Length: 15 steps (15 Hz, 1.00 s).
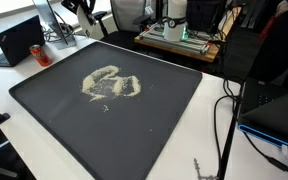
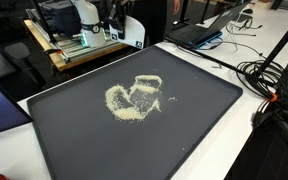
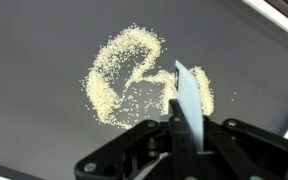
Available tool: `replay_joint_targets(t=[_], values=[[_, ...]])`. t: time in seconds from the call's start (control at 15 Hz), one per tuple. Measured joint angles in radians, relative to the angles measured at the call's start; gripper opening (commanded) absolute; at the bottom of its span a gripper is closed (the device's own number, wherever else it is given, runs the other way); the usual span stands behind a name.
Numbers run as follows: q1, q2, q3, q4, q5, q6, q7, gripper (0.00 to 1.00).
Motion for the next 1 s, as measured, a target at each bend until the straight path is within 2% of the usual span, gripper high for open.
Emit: replay_joint_targets(t=[0.27, 0.53, 1.0], values=[[-0.069, 0.043, -0.016, 0.048, 0.145, -0.046, -0.146, 0.01], [-0.109, 0.072, -0.022, 0.078, 0.256, -0.063, -0.231, 0.01], [-0.151, 0.107, -0.038, 0.084, 0.413, -0.067, -0.253, 0.01]])
